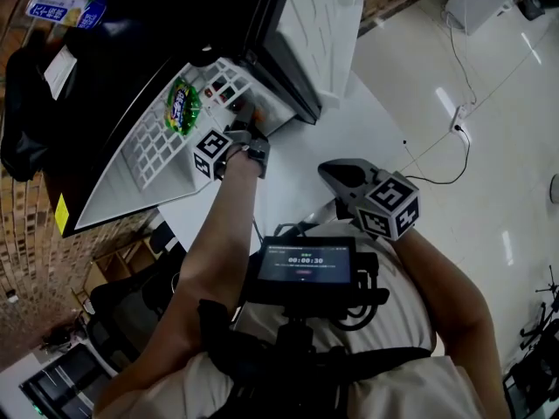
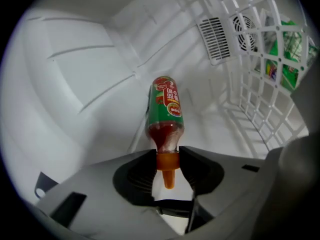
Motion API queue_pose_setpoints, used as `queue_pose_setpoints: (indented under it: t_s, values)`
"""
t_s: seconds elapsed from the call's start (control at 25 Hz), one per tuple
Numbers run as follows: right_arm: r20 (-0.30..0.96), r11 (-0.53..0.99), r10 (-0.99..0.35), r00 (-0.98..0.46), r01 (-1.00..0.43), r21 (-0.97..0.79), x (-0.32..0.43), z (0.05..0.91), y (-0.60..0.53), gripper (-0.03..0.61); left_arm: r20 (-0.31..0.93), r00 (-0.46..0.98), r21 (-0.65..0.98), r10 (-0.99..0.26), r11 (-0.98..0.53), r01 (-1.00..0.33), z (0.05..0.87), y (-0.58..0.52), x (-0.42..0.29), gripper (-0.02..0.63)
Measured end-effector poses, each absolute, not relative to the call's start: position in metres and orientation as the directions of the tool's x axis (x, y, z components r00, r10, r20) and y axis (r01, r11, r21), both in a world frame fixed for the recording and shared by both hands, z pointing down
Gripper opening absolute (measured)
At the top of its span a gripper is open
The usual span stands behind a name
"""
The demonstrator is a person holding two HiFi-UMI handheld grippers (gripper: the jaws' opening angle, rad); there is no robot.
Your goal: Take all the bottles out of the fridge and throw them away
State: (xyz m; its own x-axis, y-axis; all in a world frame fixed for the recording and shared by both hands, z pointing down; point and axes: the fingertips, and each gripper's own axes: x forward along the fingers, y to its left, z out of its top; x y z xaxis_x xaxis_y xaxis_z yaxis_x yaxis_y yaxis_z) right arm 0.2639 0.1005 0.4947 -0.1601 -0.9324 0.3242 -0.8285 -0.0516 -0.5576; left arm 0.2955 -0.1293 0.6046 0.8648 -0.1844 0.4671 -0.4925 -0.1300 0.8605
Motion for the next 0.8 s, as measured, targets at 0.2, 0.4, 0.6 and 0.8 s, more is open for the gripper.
queue_pose_setpoints:
  t_s: [0.2,0.4,0.6,0.8]
  values:
    - [0.322,-0.03,-0.929,-0.185,-0.826,-0.563,0.26,0.497,0.093,0.002,0.458,0.873,0.844,-0.167,-0.226,-0.486,0.595,-0.126,0.267,0.144]
    - [0.314,0.018,-0.919,-0.239,-0.82,-0.572,0.246,0.498,0.08,0.002,0.457,0.871,0.836,-0.179,-0.248,-0.489,0.582,-0.125,0.233,0.146]
    - [0.307,0.069,-0.904,-0.298,-0.81,-0.583,0.23,0.499,0.067,0.002,0.41,0.895,0.85,-0.175,-0.281,-0.445,0.561,-0.119,0.204,0.146]
    - [0.303,0.122,-0.885,-0.353,-0.804,-0.582,0.214,0.497,0.055,0.002,0.339,0.928,0.888,-0.153,-0.273,-0.369,0.548,-0.102,0.173,0.144]
